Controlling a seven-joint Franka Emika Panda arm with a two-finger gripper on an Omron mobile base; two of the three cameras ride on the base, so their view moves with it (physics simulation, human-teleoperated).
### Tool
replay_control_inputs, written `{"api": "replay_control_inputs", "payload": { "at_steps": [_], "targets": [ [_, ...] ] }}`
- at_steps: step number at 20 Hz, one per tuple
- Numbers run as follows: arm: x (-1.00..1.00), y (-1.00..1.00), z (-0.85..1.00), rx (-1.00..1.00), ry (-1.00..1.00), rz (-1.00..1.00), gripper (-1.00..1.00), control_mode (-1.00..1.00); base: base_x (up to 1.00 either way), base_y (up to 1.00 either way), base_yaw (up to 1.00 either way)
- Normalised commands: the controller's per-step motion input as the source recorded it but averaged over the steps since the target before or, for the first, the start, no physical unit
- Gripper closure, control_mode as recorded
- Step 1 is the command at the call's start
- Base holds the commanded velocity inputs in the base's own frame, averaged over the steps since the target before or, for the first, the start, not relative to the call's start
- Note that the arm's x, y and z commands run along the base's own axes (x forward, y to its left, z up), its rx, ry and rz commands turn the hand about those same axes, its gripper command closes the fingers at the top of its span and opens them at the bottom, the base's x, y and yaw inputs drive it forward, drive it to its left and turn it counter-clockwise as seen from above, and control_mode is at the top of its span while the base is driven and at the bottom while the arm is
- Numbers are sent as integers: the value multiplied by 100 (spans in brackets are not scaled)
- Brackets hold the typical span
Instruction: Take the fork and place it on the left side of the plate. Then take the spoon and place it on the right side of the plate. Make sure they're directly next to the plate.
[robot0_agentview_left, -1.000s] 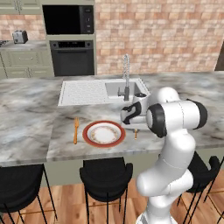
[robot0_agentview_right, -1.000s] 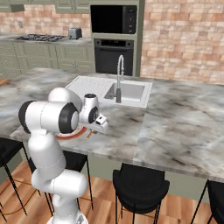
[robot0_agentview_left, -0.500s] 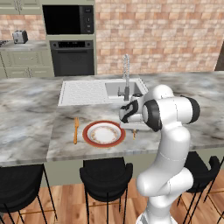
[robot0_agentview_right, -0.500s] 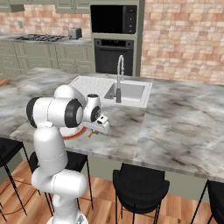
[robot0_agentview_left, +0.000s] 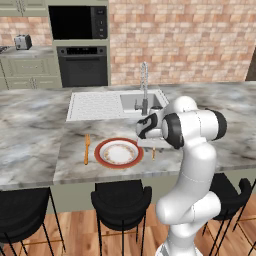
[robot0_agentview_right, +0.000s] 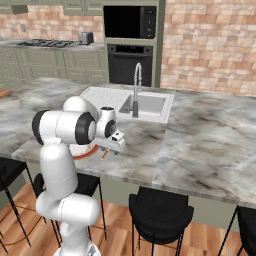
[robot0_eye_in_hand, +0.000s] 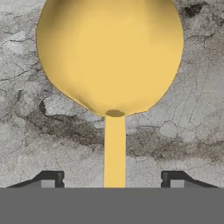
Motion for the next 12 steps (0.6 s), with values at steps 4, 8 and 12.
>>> {"api": "replay_control_inputs", "payload": {
  "at_steps": [4,8,12],
  "targets": [
    [0,0,12,1,0,2,-100,-100,0,0,0],
    [-2,0,35,2,0,0,-100,-100,0,0,0],
    [-21,1,39,0,9,0,-100,-100,0,0,0]
  ]
}}
